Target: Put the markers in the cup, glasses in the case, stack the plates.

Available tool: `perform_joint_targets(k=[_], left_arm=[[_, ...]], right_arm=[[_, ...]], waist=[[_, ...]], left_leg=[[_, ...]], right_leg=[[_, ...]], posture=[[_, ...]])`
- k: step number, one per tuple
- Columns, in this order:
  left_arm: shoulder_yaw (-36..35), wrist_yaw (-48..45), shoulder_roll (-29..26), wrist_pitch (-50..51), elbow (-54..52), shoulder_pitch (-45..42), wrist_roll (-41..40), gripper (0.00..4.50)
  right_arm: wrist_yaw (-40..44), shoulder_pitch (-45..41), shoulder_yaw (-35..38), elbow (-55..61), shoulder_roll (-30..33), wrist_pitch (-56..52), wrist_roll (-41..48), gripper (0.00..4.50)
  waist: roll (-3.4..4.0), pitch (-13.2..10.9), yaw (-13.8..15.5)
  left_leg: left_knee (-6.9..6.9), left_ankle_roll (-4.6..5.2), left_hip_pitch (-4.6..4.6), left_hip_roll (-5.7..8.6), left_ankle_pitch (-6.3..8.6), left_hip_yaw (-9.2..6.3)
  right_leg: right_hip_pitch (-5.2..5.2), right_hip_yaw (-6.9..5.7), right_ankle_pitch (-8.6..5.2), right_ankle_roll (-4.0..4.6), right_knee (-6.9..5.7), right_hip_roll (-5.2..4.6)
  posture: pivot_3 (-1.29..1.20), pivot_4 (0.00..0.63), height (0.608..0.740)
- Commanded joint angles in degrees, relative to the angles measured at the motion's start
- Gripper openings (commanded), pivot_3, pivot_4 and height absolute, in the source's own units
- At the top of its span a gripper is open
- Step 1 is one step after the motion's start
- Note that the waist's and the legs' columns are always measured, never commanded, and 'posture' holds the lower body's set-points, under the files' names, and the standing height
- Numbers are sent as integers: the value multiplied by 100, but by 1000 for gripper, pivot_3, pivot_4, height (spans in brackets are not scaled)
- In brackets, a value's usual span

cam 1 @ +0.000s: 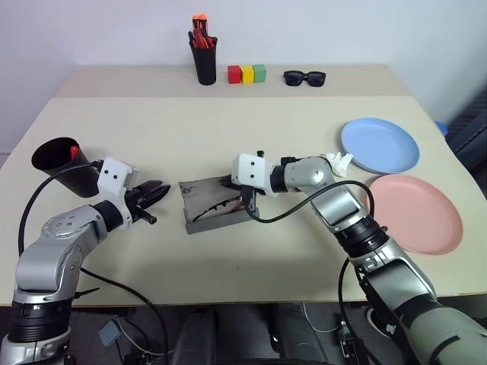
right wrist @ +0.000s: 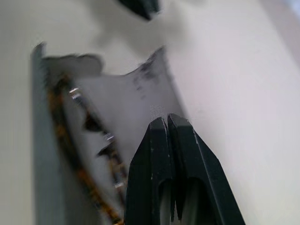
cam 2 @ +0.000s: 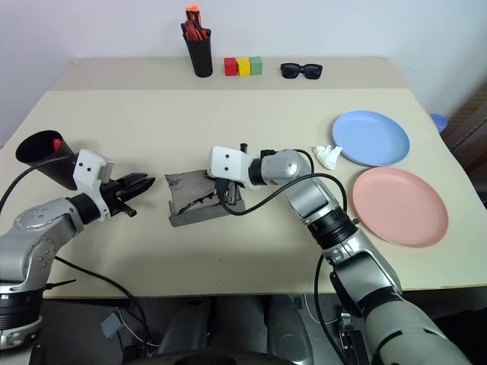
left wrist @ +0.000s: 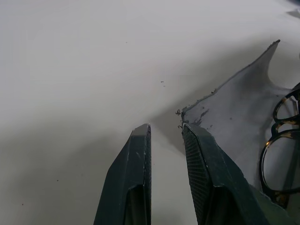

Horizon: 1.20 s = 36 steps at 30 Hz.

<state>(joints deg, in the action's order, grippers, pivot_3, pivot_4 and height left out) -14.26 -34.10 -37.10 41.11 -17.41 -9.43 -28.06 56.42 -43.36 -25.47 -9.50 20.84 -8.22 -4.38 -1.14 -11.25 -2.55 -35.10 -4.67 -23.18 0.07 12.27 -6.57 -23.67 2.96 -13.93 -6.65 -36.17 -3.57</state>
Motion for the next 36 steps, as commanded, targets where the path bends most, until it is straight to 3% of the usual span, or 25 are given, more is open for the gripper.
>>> perform_joint_targets(k=[1,18,31,36], left_arm=[[-196,38,-28,-19,-276,97,-97,1042],[-136,68,-80,3,-251,56,-163,1042],[-144,132,-63,16,-332,100,-179,1042],[-91,146,-48,-2,-295,52,-175,1042]], right_arm=[[91,152,-18,223,91,112,-39,36],[81,592,-75,842,241,179,-214,36],[-265,590,-352,129,5,640,-797,36],[38,302,-408,-92,80,777,-859,36]], waist=[[0,0,0],[0,0,-3],[-1,0,-5],[-1,0,-4]], left_leg=[[0,0,0,0,0,0],[-2,0,1,0,0,0],[-2,0,4,0,0,1],[-2,0,14,0,0,1]], right_leg=[[0,0,0,0,0,-1],[1,0,0,0,0,0],[3,0,0,0,0,0],[14,0,-1,1,1,0]], posture=[[0,150,740],[0,150,740],[0,150,740],[0,150,740]])
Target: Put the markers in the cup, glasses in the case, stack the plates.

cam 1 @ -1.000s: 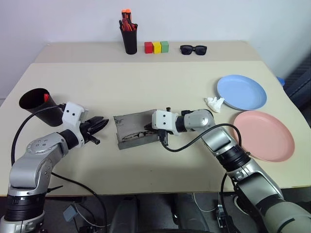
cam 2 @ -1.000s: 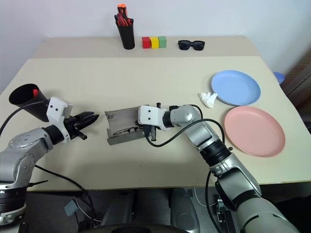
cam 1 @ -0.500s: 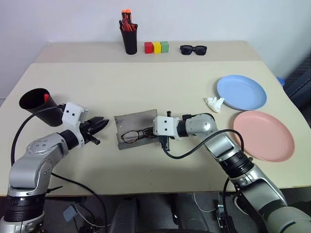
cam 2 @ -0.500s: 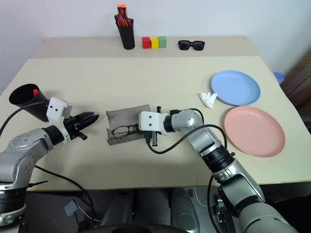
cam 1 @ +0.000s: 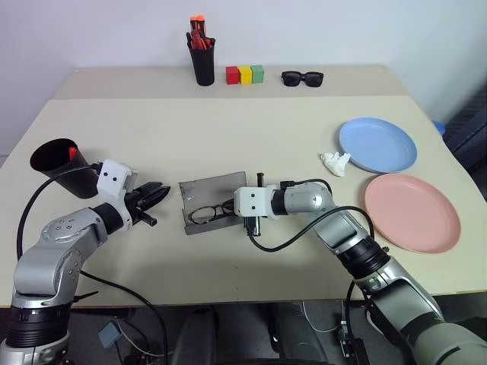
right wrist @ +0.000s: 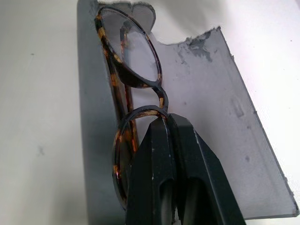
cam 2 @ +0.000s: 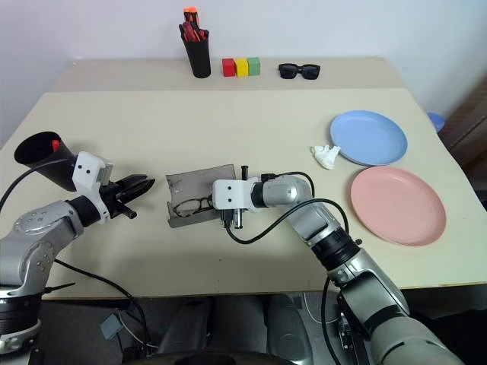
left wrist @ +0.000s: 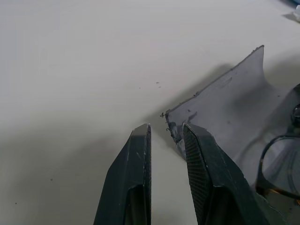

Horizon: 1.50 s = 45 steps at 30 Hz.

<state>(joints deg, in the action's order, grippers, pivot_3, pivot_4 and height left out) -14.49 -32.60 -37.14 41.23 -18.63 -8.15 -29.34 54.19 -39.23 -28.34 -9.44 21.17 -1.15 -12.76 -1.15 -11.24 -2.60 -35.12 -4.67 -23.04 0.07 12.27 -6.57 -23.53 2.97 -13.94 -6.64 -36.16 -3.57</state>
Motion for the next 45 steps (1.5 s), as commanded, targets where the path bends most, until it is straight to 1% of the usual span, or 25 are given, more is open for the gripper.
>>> perform_joint_targets(k=[1,5,8,13,16,22,24,26,30,33,36,41,45], left_arm=[[-65,1,-41,-14,-168,-84,-49,1042],[-53,-1,-29,-24,-136,-95,-49,1042],[-37,8,0,-39,-133,-80,-46,1042],[-8,28,47,-58,-116,-95,-31,1042],[-9,37,68,-63,-117,-98,-26,1042],[-30,69,104,-68,-166,-42,-13,1042],[-46,93,114,-67,-184,-32,-13,1042],[-62,109,116,-64,-204,-15,-17,1042],[-75,115,103,-55,-211,4,-21,1042],[-62,111,77,-56,-188,-20,-18,1042],[-74,98,51,-45,-158,-52,-26,1042],[-32,55,28,-52,-108,-104,-8,1042],[6,34,39,-57,-71,-161,12,1042]], right_arm=[[391,-168,-114,-109,102,121,11,36],[919,-414,-106,-241,261,286,128,36],[1407,-590,-211,-468,402,606,160,36],[1710,-944,-247,-1061,334,1015,84,36],[1674,-1165,-287,-1464,256,1299,-51,36],[1083,-1519,-296,-2185,-27,1919,-418,36],[429,-1637,-132,-2348,-207,1911,-588,36],[-41,-1645,-26,-2337,-272,1898,-711,36],[-487,-1380,-24,-1975,-144,2012,-924,36],[-1117,-1286,-88,-1683,67,2291,-1434,36],[-1514,-1259,-79,-1472,252,2557,-1735,36],[-1776,-1116,-61,-1178,541,3066,-1817,36],[-1423,-891,68,-883,585,2986,-1348,36]], waist=[[0,0,2],[0,0,4],[0,0,4],[0,0,2],[0,0,1],[0,0,0],[1,-1,-9],[2,-1,-16],[2,-1,6],[2,-1,9],[2,-2,4],[2,-2,-8],[2,-1,0]], left_leg=[[0,0,0,0,0,0],[0,0,0,0,0,0],[-1,0,-1,0,0,0],[0,0,1,0,0,0],[0,0,2,0,0,0],[1,0,2,0,0,0],[2,0,2,0,0,0],[2,-1,2,0,0,0],[2,-2,0,0,-1,0],[3,-2,-3,1,-1,0],[3,-2,-3,1,-1,0],[5,-2,-1,0,-1,0],[3,-2,-1,0,-1,0]], right_leg=[[0,0,0,0,1,0],[1,0,0,0,2,0],[3,0,0,-1,4,-1],[3,0,0,-1,3,0],[4,0,0,-1,3,0],[3,0,1,-1,3,0],[2,0,1,-1,2,0],[0,0,1,0,-1,0],[-1,1,1,0,1,-1],[-2,0,1,-1,2,-1],[-2,0,1,0,2,0],[-3,0,0,0,1,0],[-1,1,1,0,2,-1]], posture=[[0,150,740],[0,150,740],[0,150,740],[0,150,740],[0,150,740],[0,150,740],[0,150,740],[0,150,740],[0,150,740],[0,150,740],[0,150,740],[0,150,740],[0,150,740]])
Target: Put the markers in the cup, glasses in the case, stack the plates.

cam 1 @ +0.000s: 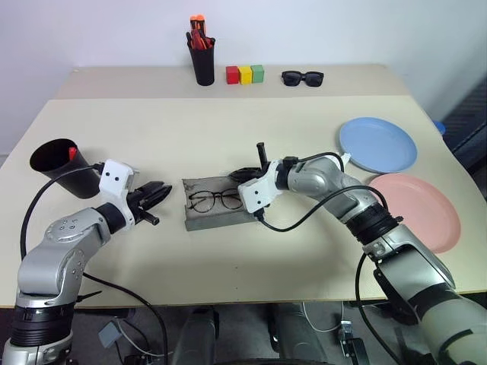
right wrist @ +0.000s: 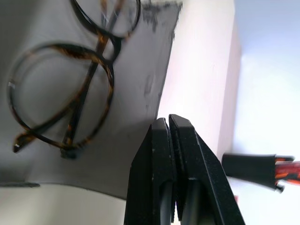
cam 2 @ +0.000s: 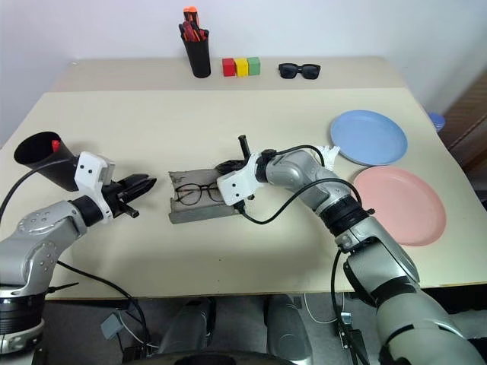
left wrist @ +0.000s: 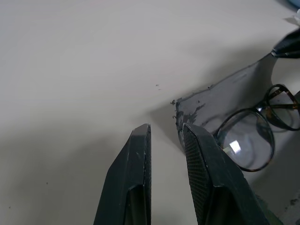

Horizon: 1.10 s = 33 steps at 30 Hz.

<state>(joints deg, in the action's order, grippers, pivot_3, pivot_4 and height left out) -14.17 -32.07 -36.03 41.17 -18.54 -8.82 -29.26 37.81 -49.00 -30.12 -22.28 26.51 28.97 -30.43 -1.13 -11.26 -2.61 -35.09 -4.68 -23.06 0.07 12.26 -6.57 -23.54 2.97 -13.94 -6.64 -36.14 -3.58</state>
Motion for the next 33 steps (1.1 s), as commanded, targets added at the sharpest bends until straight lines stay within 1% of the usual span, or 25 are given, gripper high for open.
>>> perform_joint_targets(k=[1,8,10,12,13,14,15,17,19,22,26,29,32,33], left_arm=[[-27,-24,-72,-53,-73,-100,8,1042],[-128,37,-61,-221,80,-243,115,1042],[-121,101,-41,-167,199,-477,107,1042],[101,137,-87,-71,576,-868,273,1042],[257,58,-118,-88,738,-1056,356,527],[399,-41,-145,-98,865,-1228,414,180],[479,-120,-165,-118,939,-1326,439,37],[734,-266,-168,-236,1251,-1706,590,37],[1027,-481,-124,-170,1781,-2283,682,37],[1433,-898,-159,-309,2310,-2752,881,37],[2105,-1481,29,-567,3440,-3516,1306,37],[2306,-1913,138,-736,3847,-3758,1407,37],[2427,-2291,204,-854,4056,-3879,1476,37],[2581,-2616,180,-964,4020,-3865,1508,37]], right_arm=[[316,131,271,477,50,-68,531,36],[742,372,529,894,-232,-924,1252,36],[887,466,579,1052,-249,-1153,1416,36],[997,600,675,1290,-241,-1468,1612,36],[1037,672,733,1425,-225,-1621,1698,0],[1078,740,787,1561,-202,-1768,1775,0],[1101,781,811,1658,-187,-1874,1815,0],[1174,948,934,1953,-91,-2111,1945,0],[1274,1210,1113,2369,50,-2459,2154,0],[1382,1500,1324,2891,167,-2987,2443,0],[1484,2075,1903,3816,335,-4197,3267,0],[1356,2326,2251,4262,348,-4958,3716,0],[1241,2504,2460,4553,401,-5426,3967,0],[1197,2695,2584,4650,457,-5531,4041,0]], waist=[[0,0,2],[0,0,3],[-1,0,8],[-1,0,38],[-1,0,48],[-1,0,34],[-1,0,22],[-1,0,15],[-1,0,31],[-1,0,18],[-1,-1,16],[-1,-1,-8],[0,-1,5],[-1,-1,3]], left_leg=[[0,0,0,0,0,0],[0,0,1,0,0,0],[-1,0,1,0,0,0],[-2,0,0,0,0,-1],[-3,0,0,0,0,-2],[-5,0,0,1,0,-2],[-5,0,-1,2,0,-1],[-4,0,-1,2,0,-1],[-2,0,-2,2,0,-5],[-4,0,-6,2,0,-6],[-3,1,-5,2,0,-4],[-3,2,-7,2,1,-2],[-4,2,-9,2,1,-3],[-4,2,-11,2,1,-3]], right_leg=[[0,0,0,0,0,0],[0,0,0,0,-2,1],[1,0,0,0,-1,0],[2,-1,0,0,0,0],[4,-2,0,-1,0,0],[6,-3,0,-1,1,0],[6,-2,1,-2,3,-1],[6,-1,0,-2,3,-1],[4,-5,0,-2,1,2],[3,-6,0,-3,1,1],[2,-5,-1,-4,-1,2],[1,-3,-1,-5,0,2],[-2,-4,-1,-4,0,2],[-3,-4,-1,-5,0,2]], posture=[[0,150,740],[0,150,740],[0,150,740],[0,150,740],[0,150,740],[0,150,740],[0,150,740],[0,150,740],[0,150,740],[0,150,740],[0,150,740],[0,150,740],[0,150,740],[0,150,740]])
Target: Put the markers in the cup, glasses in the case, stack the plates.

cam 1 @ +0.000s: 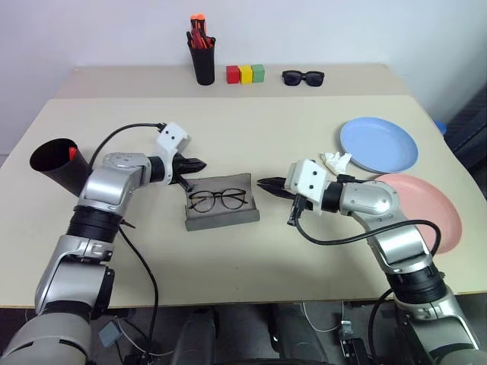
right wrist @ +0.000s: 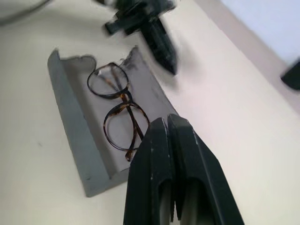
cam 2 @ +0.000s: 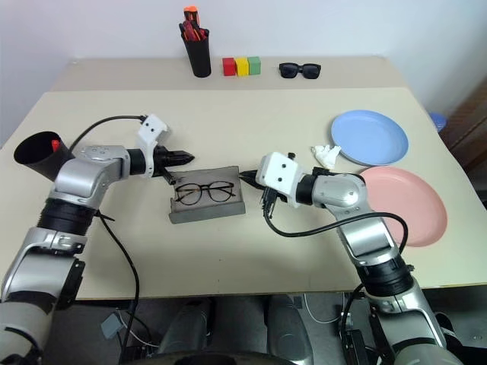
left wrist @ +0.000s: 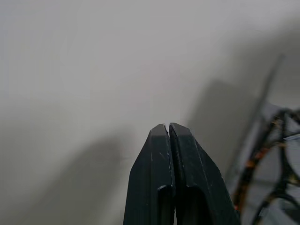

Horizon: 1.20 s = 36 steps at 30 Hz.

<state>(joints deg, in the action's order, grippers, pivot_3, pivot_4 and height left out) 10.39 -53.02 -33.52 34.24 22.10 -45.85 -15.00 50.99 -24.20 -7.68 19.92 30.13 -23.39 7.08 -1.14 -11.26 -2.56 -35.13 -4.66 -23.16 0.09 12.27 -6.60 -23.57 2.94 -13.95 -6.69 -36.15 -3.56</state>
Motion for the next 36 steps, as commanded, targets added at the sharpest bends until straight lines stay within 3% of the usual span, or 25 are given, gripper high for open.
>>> perform_joint_targets(k=[1,10,23,29,32,36], left_arm=[[251,-791,-104,-404,-95,-131,128,37],[144,-1607,-418,-214,-1209,470,-134,37],[-70,-1408,-876,20,-2853,1665,-246,37],[-830,-455,-306,-440,-2883,1657,-410,37],[-1167,-117,-119,-407,-3323,1847,-605,0],[-1241,161,-132,-231,-3737,2152,-650,0]], right_arm=[[-190,367,441,504,126,-400,349,0],[-642,610,494,538,179,-462,355,0],[-792,309,343,-41,204,-110,192,0],[-1231,-417,595,-1077,640,-440,-360,0],[-1249,-675,516,-1637,1000,-290,-669,828],[-1521,-1029,296,-2692,1290,239,-1248,2867]], waist=[[0,0,8],[0,0,-6],[1,0,1],[1,-1,26],[0,-2,40],[3,-1,1]], left_leg=[[0,0,-1,0,0,0],[-1,2,-4,-1,1,1],[-4,3,-6,-1,2,1],[-13,3,-6,0,2,4],[-13,3,-11,1,2,4],[-5,13,-8,0,7,3]], right_leg=[[0,0,0,0,1,0],[-3,1,-3,-2,0,-1],[-3,2,-3,-2,1,-2],[-1,3,-9,12,2,-4],[-3,2,-2,-3,3,-6],[-4,1,-3,-3,3,-6]], posture=[[0,150,740],[0,150,740],[0,150,740],[0,150,740],[0,150,740],[0,150,740]])
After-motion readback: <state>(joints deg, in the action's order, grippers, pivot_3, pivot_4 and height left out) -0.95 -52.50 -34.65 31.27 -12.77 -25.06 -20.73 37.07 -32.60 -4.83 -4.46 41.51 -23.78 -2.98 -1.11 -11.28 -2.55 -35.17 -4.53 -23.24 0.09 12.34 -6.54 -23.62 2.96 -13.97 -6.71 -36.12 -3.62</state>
